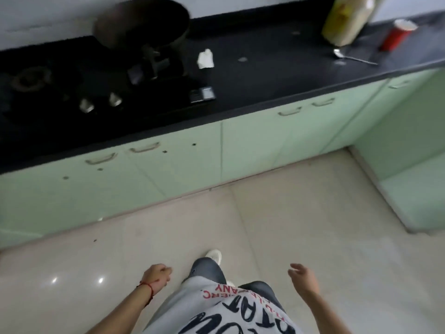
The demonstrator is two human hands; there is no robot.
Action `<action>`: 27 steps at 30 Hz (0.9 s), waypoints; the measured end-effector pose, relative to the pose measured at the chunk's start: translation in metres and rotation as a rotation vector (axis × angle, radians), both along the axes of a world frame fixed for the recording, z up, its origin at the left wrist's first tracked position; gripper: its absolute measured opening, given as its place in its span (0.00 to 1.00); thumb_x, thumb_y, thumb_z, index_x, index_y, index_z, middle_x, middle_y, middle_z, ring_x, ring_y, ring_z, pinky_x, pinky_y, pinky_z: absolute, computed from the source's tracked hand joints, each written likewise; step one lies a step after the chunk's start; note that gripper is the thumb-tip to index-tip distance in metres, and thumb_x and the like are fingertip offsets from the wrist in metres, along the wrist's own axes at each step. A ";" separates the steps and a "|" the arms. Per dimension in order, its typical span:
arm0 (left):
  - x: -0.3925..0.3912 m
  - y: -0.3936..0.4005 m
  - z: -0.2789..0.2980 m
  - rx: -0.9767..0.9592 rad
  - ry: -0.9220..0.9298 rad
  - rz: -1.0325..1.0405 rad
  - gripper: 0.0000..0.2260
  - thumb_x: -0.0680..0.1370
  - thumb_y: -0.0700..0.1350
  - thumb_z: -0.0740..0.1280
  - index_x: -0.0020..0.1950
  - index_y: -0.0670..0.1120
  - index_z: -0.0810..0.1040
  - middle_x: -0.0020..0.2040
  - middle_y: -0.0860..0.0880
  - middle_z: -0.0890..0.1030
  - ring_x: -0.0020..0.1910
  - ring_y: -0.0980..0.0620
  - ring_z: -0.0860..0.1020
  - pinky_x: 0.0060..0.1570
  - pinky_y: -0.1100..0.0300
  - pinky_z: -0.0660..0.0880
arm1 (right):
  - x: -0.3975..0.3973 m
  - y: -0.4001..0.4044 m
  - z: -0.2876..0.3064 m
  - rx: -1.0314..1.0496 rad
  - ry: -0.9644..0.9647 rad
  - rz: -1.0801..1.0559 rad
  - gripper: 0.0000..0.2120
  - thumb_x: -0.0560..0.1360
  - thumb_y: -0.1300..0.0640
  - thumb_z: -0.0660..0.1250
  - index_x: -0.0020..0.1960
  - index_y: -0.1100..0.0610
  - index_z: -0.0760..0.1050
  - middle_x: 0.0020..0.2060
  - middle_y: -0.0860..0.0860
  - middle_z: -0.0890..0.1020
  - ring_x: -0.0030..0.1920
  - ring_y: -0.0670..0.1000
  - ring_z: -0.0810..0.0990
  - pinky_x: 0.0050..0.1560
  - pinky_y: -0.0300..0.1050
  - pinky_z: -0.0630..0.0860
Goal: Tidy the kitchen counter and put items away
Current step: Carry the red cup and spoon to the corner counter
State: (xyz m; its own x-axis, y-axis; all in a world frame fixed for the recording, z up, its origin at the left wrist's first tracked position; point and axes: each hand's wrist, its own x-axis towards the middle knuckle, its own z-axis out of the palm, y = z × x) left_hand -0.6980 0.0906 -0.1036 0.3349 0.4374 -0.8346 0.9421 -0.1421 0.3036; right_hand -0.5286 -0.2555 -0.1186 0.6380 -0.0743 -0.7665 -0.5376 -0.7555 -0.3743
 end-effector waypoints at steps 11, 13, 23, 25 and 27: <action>0.243 0.001 -0.010 0.007 -0.066 -0.525 0.13 0.77 0.45 0.62 0.32 0.47 0.72 0.30 0.49 0.76 0.32 0.49 0.74 0.29 0.64 0.63 | -0.025 -0.047 0.001 0.062 -0.025 -0.710 0.15 0.76 0.65 0.60 0.61 0.65 0.72 0.45 0.59 0.78 0.41 0.56 0.77 0.41 0.44 0.69; 0.280 -0.023 -0.005 -0.027 -0.084 -0.550 0.12 0.77 0.46 0.61 0.34 0.47 0.72 0.32 0.49 0.76 0.33 0.49 0.74 0.30 0.64 0.64 | -0.025 -0.058 -0.002 0.070 -0.022 -0.800 0.14 0.76 0.65 0.60 0.61 0.65 0.72 0.46 0.59 0.78 0.41 0.57 0.77 0.46 0.45 0.69; 0.403 -0.136 -0.019 -0.052 -0.098 -0.530 0.12 0.78 0.45 0.61 0.34 0.46 0.72 0.31 0.49 0.75 0.28 0.52 0.71 0.29 0.64 0.63 | 0.078 -0.155 -0.013 0.072 0.018 -0.903 0.14 0.76 0.65 0.59 0.60 0.66 0.73 0.41 0.58 0.78 0.35 0.54 0.75 0.37 0.43 0.68; 0.416 -0.150 -0.020 -0.033 -0.097 -0.502 0.13 0.78 0.44 0.62 0.33 0.46 0.72 0.30 0.48 0.75 0.27 0.52 0.70 0.29 0.64 0.63 | 0.115 -0.172 -0.006 0.100 -0.003 -0.856 0.14 0.76 0.65 0.58 0.61 0.67 0.72 0.43 0.59 0.77 0.35 0.53 0.74 0.34 0.42 0.67; 0.429 -0.161 -0.020 -0.029 -0.100 -0.469 0.13 0.77 0.44 0.63 0.32 0.46 0.73 0.30 0.48 0.76 0.27 0.52 0.71 0.29 0.64 0.64 | 0.154 -0.186 -0.002 0.108 -0.018 -0.798 0.15 0.76 0.66 0.59 0.61 0.67 0.72 0.43 0.59 0.77 0.34 0.51 0.74 0.33 0.41 0.67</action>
State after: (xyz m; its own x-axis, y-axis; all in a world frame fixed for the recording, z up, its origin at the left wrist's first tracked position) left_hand -0.2687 -0.0702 -0.1239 0.5697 0.1967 -0.7980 0.7445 -0.5347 0.3998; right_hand -0.3744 -0.4412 -0.1209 0.4360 -0.4393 -0.7855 -0.8933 -0.1050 -0.4371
